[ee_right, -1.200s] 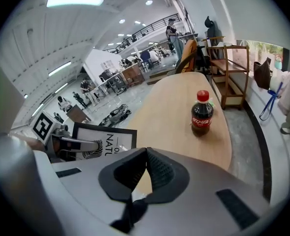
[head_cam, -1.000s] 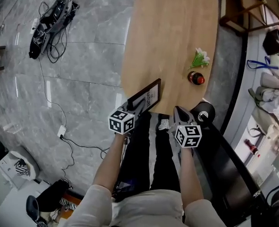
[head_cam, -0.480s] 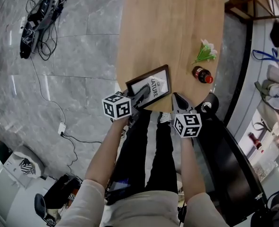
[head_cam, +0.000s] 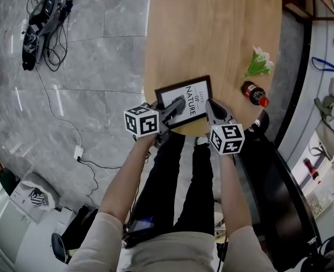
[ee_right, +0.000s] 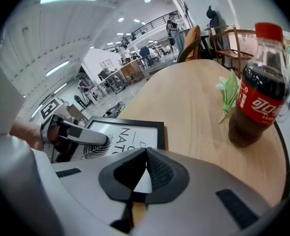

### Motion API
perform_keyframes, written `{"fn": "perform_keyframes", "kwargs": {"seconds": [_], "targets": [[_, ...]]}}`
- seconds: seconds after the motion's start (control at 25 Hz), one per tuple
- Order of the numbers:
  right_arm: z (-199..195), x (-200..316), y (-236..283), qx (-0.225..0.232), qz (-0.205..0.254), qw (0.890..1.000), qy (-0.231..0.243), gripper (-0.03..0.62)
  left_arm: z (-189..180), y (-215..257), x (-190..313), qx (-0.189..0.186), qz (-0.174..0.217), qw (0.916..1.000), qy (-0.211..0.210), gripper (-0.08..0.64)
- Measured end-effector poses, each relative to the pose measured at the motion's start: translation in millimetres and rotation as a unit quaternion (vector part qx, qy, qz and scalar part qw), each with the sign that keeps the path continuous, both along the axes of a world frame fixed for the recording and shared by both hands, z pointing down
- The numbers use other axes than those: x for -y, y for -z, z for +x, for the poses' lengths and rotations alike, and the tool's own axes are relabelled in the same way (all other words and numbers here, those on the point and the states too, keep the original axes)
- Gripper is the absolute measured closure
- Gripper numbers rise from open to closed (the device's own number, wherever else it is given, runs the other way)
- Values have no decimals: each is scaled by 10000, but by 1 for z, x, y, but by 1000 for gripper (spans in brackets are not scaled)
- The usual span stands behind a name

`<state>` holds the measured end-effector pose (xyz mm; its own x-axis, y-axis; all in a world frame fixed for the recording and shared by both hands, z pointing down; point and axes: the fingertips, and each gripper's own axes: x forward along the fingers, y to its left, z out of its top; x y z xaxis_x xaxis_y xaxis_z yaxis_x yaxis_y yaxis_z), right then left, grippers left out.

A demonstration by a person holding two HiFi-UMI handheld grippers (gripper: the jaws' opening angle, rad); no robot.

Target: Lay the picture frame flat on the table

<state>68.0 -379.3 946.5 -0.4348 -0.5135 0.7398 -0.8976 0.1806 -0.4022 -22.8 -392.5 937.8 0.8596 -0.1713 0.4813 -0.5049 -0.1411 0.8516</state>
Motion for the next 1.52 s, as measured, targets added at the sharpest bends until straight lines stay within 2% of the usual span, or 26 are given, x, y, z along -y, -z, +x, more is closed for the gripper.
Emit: {"fn": "perform_keyframes", "kwargs": {"seconds": [0.2,0.44,0.76,0.92,1.28,1.52], "targets": [[3,-5,-17,-92,-162,9998,-120,560,10,-5,9,25,11,10000,-54,521],[3,-3,-20,-171,-200,9996,-45,560,2,-19,14,532,-226,9983,-65,452],[1,-3,-21,-247,-165,9995,-88,560,-6,-27,16,944,-324,9938,-492,398],[-2,-2,-21,-391,-73,9992,78,560,-17,-32,13,1020,-516,9910,-694,385],[-6,1,-23,-455,-93,9988,-124,560,-35,-35,1,1225,-627,9853,-1014,380],[-8,0,-26,-522,-181,9983,-186,560,-58,-39,0,1595,-648,9784,-1143,380]]}}
